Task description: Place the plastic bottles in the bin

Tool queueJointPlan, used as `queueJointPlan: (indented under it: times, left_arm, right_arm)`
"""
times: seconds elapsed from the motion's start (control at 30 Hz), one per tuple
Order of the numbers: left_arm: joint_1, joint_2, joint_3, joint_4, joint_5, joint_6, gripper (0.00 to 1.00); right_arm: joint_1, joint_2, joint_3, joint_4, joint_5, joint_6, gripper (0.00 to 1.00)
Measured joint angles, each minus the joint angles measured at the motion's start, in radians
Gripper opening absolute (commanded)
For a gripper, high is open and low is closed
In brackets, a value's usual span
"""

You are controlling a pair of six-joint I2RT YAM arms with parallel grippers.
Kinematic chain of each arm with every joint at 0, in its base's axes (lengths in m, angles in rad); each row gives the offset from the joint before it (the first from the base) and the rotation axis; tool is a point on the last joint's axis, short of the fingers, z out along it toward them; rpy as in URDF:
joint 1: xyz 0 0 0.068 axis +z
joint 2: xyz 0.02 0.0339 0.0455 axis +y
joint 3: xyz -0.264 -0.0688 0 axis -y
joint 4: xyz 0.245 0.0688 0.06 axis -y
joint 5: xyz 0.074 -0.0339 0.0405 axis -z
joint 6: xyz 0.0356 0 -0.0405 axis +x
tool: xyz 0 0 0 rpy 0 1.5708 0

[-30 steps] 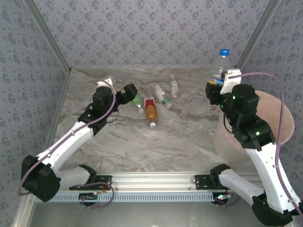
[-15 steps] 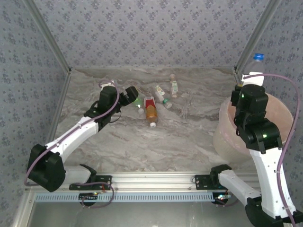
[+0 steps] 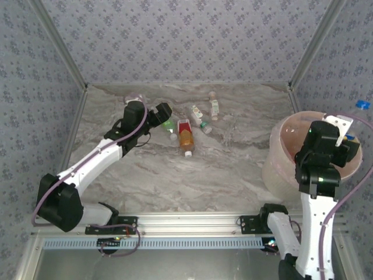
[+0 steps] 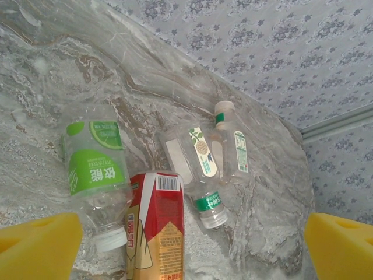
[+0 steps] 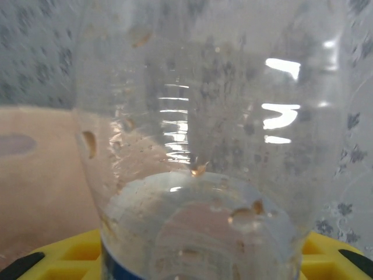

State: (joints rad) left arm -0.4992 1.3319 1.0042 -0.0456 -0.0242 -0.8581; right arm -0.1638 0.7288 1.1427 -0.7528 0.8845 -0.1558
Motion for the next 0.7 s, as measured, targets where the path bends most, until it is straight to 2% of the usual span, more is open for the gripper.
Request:
queueJointPlan:
  times: [0.07,0.17,0.3,0.7]
  left_arm:
    - [0.002,0.002,0.006,-0.01,0.005,0.0,0.98]
    - [0.002,0.006,0.017,-0.014,0.009,0.0,0.98]
    - [0.002,0.009,0.018,-0.015,0.013,-0.008,0.98]
    - [0.002,0.021,0.018,-0.024,0.016,-0.026,0.98]
  right_arm:
    - [-0.056,-0.001,-0.05,0.025,-0.033,-0.006,0.55]
    - [-0.111,-0.001,-0.106,0.055,-0.066,-0.017,0.69]
    - [-0.129,-0.002,-0.134,0.074,-0.091,-0.032,0.85]
    - [-0.129,-0.009,-0.134,0.098,-0.176,-0.033,0.92]
